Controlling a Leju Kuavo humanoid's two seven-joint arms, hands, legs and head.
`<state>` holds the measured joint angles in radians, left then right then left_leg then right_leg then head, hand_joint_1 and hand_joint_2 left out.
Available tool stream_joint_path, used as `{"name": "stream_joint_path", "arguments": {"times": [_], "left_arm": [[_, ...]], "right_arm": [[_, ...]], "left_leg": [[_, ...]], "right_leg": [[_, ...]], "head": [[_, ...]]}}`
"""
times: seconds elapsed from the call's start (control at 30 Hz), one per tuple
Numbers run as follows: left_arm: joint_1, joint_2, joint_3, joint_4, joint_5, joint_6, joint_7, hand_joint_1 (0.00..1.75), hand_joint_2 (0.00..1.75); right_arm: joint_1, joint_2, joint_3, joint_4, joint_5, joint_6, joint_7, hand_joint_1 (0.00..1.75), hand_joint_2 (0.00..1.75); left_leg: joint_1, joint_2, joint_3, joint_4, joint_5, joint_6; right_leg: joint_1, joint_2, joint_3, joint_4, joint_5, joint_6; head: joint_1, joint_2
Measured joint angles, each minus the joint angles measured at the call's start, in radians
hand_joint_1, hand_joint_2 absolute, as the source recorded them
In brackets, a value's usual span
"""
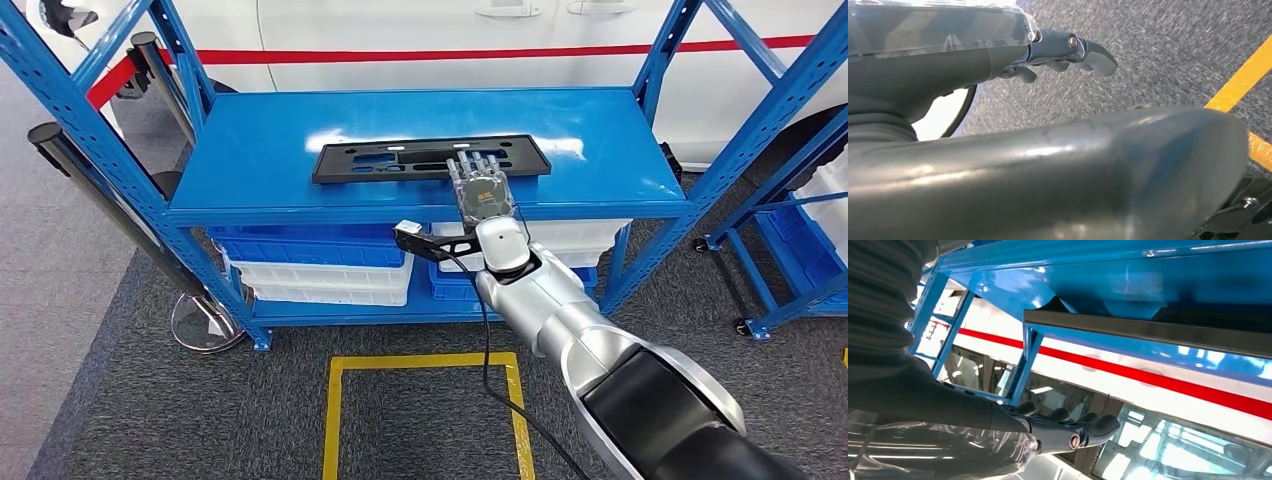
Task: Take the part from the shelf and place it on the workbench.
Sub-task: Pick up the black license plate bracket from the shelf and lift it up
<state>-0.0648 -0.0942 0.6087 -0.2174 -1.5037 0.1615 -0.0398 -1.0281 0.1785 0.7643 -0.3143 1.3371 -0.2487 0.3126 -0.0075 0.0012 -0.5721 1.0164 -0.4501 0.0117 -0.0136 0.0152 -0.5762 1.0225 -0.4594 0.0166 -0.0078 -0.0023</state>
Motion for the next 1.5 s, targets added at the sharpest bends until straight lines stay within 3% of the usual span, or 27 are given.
{"name": "stream_joint_path", "arguments": {"times": [0.37, 0.5, 0.57, 0.63, 0.67, 0.7, 0.73, 0.8, 0.83, 0.9, 1.0, 1.07, 1.1, 1.17, 1.2, 1.23, 1.27, 1.3, 1.33, 1.37, 1.4, 1.43, 1.5], "left_arm": [[-0.001, 0.002, 0.051, 0.000, 0.051, -0.033, 0.010, 0.00, 0.00], [0.000, 0.003, 0.054, 0.000, 0.044, -0.030, 0.012, 0.00, 0.00], [0.001, 0.003, 0.055, 0.000, 0.041, -0.029, 0.012, 0.00, 0.00], [0.002, 0.003, 0.055, 0.000, 0.038, -0.028, 0.011, 0.00, 0.00], [0.003, 0.002, 0.055, 0.000, 0.037, -0.028, 0.011, 0.00, 0.00], [0.005, 0.001, 0.055, 0.000, 0.036, -0.027, 0.011, 0.00, 0.00], [0.007, 0.000, 0.055, 0.000, 0.034, -0.026, 0.011, 0.00, 0.00], [0.009, -0.003, 0.055, 0.000, 0.030, -0.026, 0.011, 0.00, 0.00], [0.009, -0.004, 0.055, 0.001, 0.029, -0.026, 0.011, 0.00, 0.00], [0.005, -0.006, 0.055, 0.002, 0.027, -0.025, 0.011, 0.00, 0.00], [0.002, -0.007, 0.054, 0.003, 0.025, -0.023, 0.011, 0.00, 0.00], [0.001, -0.007, 0.054, 0.003, 0.023, -0.021, 0.012, 0.00, 0.00], [0.001, -0.007, 0.054, 0.003, 0.022, -0.021, 0.012, 0.00, 0.00], [0.004, -0.008, 0.054, 0.003, 0.021, -0.020, 0.013, 0.00, 0.00], [0.006, -0.008, 0.054, 0.003, 0.020, -0.020, 0.014, 0.00, 0.00], [0.008, -0.009, 0.054, 0.003, 0.019, -0.020, 0.015, 0.00, 0.00], [0.009, -0.009, 0.054, 0.003, 0.018, -0.020, 0.016, 0.00, 0.00], [0.012, -0.009, 0.054, 0.004, 0.017, -0.020, 0.017, 0.00, 0.00], [0.014, -0.009, 0.054, 0.005, 0.015, -0.020, 0.017, 0.00, 0.00], [0.015, -0.009, 0.054, 0.007, 0.013, -0.019, 0.017, 0.00, 0.00], [0.014, -0.010, 0.054, 0.009, 0.011, -0.019, 0.017, 0.00, 0.00], [0.012, -0.010, 0.054, 0.010, 0.009, -0.020, 0.016, 0.00, 0.00], [0.007, -0.010, 0.054, 0.010, 0.008, -0.027, 0.010, 0.00, 0.00]], "right_arm": [[0.021, 0.008, 0.000, 0.000, 0.013, 0.008, -0.001, 0.00, 1.75], [0.025, 0.008, -0.002, 0.000, 0.015, 0.012, -0.001, 0.00, 1.75], [0.027, 0.008, -0.002, 0.000, 0.016, 0.012, -0.002, 0.00, 1.75], [0.034, 0.008, -0.003, 0.000, 0.017, 0.012, -0.004, 0.00, 1.75], [0.040, 0.008, -0.003, 0.001, 0.017, 0.012, -0.006, 0.00, 1.75], [0.048, 0.008, -0.003, 0.001, 0.017, 0.011, -0.007, 0.00, 1.75], [0.053, 0.008, -0.003, 0.001, 0.017, 0.010, -0.009, 0.00, 1.75], [0.059, 0.007, -0.004, 0.001, 0.018, 0.008, -0.010, 0.00, 1.75], [0.059, 0.007, -0.005, 0.002, 0.018, 0.007, -0.011, 0.00, 1.75], [0.063, 0.005, -0.007, 0.002, 0.018, 0.004, -0.012, 0.00, 1.75], [0.067, 0.003, -0.009, 0.002, 0.018, 0.000, -0.013, 0.00, 1.75], [0.069, 0.003, -0.009, 0.001, 0.018, -0.002, -0.013, 0.00, 1.75], [0.072, 0.002, -0.009, 0.001, 0.018, -0.003, -0.013, 0.00, 1.75], [0.083, 0.002, -0.009, 0.002, 0.018, -0.003, -0.014, 0.00, 1.75], [0.089, 0.002, -0.009, 0.002, 0.018, -0.003, -0.014, 0.00, 1.75], [0.094, 0.002, -0.009, 0.002, 0.019, -0.003, -0.014, 0.00, 1.75], [0.098, 0.002, -0.009, 0.002, 0.019, -0.003, -0.014, 0.00, 1.75], [0.101, 0.002, -0.009, 0.002, 0.019, -0.003, -0.014, 0.00, 1.75], [0.104, 0.002, -0.009, 0.003, 0.019, -0.003, -0.015, 0.00, 1.75], [0.108, 0.003, -0.010, 0.003, 0.018, -0.003, -0.017, 0.00, 1.75], [0.110, 0.004, -0.013, 0.002, 0.011, -0.001, -0.024, 0.00, 1.75], [0.109, 0.007, -0.019, 0.001, -0.003, 0.005, -0.038, 0.00, 1.75], [0.107, 0.018, -0.043, -0.006, -0.051, 0.029, -0.086, 0.00, 1.75]], "left_leg": [[-0.004, -0.002, -0.008, 0.009, -0.002, 0.006], [0.000, -0.001, 0.002, -0.007, -0.012, 0.030], [0.002, 0.001, 0.018, -0.012, -0.017, 0.040], [0.002, 0.002, 0.026, -0.011, -0.022, 0.041], [0.002, 0.002, 0.031, -0.011, -0.027, 0.039], [0.003, 0.002, 0.039, -0.011, -0.033, 0.036], [0.004, 0.001, 0.050, -0.010, -0.041, 0.032], [0.006, 0.001, 0.075, -0.011, -0.063, 0.022], [0.006, 0.002, 0.087, -0.011, -0.073, 0.016], [0.005, 0.005, 0.103, -0.017, -0.089, 0.002], [0.006, 0.007, 0.097, 0.025, -0.071, -0.018], [0.010, 0.006, 0.031, 0.136, -0.049, -0.028], [0.012, 0.005, -0.012, 0.199, -0.057, -0.032], [0.014, 0.005, -0.091, 0.279, -0.124, -0.038], [0.016, 0.005, -0.117, 0.285, -0.159, -0.039], [0.017, 0.005, -0.132, 0.264, -0.174, -0.040], [0.018, 0.005, -0.137, 0.221, -0.157, -0.040], [0.019, 0.005, -0.136, 0.159, -0.099, -0.038], [0.019, 0.005, -0.138, 0.092, -0.016, -0.034], [0.017, 0.006, -0.138, 0.045, 0.056, -0.028], [0.015, 0.006, -0.139, 0.018, 0.108, -0.020], [0.010, 0.006, -0.141, 0.010, 0.126, -0.012], [0.009, 0.006, -0.129, 0.013, 0.113, 0.004]], "right_leg": [[-0.005, 0.000, -0.002, -0.002, 0.004, 0.007], [-0.006, -0.001, -0.013, 0.033, 0.009, 0.020], [-0.007, -0.004, -0.058, 0.107, -0.021, 0.023], [-0.008, -0.006, -0.137, 0.229, -0.067, 0.027], [-0.009, -0.006, -0.173, 0.274, -0.075, 0.029], [-0.009, -0.007, -0.197, 0.291, -0.066, 0.029], [-0.010, -0.009, -0.200, 0.270, -0.040, 0.029], [-0.009, -0.014, -0.163, 0.140, 0.050, 0.023], [-0.005, -0.018, -0.143, 0.075, 0.080, 0.018], [0.003, -0.021, -0.120, 0.010, 0.104, 0.001], [0.002, -0.015, -0.095, -0.001, 0.080, -0.023], [-0.001, -0.012, -0.065, -0.011, 0.063, -0.034], [-0.001, -0.011, -0.049, -0.015, 0.052, -0.038], [-0.001, -0.009, -0.015, -0.018, 0.025, -0.040], [-0.001, -0.007, 0.004, -0.019, 0.011, -0.039], [-0.001, -0.005, 0.024, -0.019, -0.005, -0.038], [-0.001, -0.003, 0.046, -0.019, -0.021, -0.036], [-0.001, -0.001, 0.065, -0.019, -0.038, -0.033], [0.000, 0.000, 0.082, -0.015, -0.054, -0.029], [0.001, 0.003, 0.092, -0.012, -0.068, -0.023], [0.002, 0.005, 0.097, -0.010, -0.081, -0.016], [0.002, 0.008, 0.102, -0.009, -0.090, -0.007], [-0.001, 0.008, 0.117, -0.016, -0.107, 0.008]], "head": [[0.000, 0.000], [0.000, 0.000], [0.001, 0.000], [0.001, 0.000], [0.001, 0.000], [0.001, 0.000], [0.001, 0.000], [0.002, 0.000], [0.000, 0.000], [-0.002, 0.000], [-0.004, 0.000], [-0.006, 0.000], [-0.006, 0.000], [-0.007, 0.000], [-0.007, 0.000], [-0.007, 0.000], [-0.007, 0.000], [-0.007, 0.000], [-0.007, 0.000], [-0.007, 0.000], [-0.006, 0.000], [-0.005, 0.000], [-0.003, 0.000]]}}
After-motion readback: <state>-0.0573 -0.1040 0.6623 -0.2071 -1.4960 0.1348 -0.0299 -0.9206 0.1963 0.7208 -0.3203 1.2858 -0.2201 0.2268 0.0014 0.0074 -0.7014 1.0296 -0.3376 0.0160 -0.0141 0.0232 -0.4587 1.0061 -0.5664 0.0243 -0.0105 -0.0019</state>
